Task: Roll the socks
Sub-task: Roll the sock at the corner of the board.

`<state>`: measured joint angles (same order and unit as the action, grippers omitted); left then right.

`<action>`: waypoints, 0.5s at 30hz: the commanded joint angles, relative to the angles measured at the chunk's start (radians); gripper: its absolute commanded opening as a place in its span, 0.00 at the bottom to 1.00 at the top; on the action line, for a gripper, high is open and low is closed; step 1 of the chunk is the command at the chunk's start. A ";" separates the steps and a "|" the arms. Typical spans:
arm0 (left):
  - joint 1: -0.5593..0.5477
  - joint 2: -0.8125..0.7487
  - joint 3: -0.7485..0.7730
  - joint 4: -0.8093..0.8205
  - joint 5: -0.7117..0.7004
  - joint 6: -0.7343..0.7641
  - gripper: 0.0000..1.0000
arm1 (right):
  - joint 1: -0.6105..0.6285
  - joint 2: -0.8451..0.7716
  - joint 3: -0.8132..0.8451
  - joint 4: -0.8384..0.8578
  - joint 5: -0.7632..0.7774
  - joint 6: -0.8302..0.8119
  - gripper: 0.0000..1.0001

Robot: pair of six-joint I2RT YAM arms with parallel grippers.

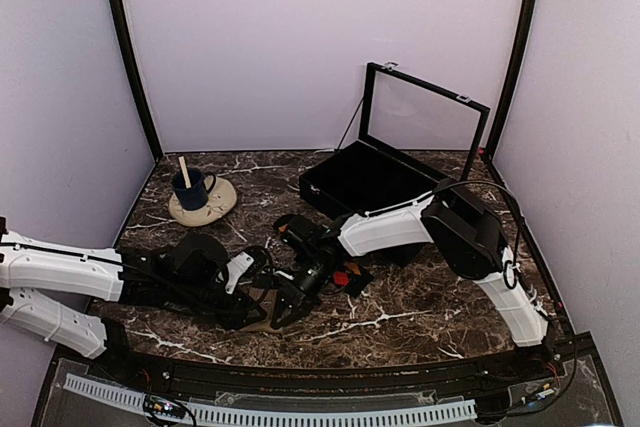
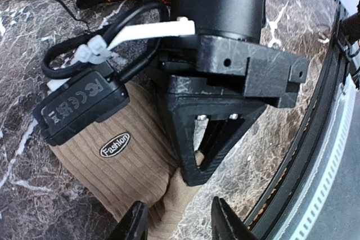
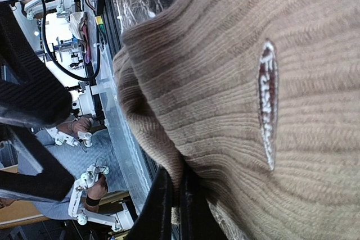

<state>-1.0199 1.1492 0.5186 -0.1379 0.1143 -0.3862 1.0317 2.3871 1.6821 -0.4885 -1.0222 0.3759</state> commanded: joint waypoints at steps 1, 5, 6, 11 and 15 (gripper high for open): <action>-0.016 0.055 0.059 -0.085 -0.021 0.108 0.40 | -0.017 0.030 0.014 -0.041 -0.004 -0.019 0.00; -0.033 0.114 0.090 -0.105 -0.018 0.137 0.38 | -0.027 0.023 0.006 -0.056 -0.005 -0.036 0.00; -0.036 0.121 0.096 -0.106 -0.013 0.142 0.38 | -0.028 0.022 0.001 -0.057 -0.006 -0.039 0.00; -0.045 0.156 0.112 -0.107 0.018 0.166 0.36 | -0.036 0.017 -0.009 -0.080 -0.008 -0.063 0.00; -0.050 0.190 0.124 -0.107 0.027 0.183 0.35 | -0.039 0.009 -0.017 -0.104 -0.010 -0.089 0.00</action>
<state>-1.0611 1.3163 0.6128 -0.2195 0.1207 -0.2428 1.0027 2.3882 1.6825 -0.5457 -1.0420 0.3271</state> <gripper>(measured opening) 0.351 0.026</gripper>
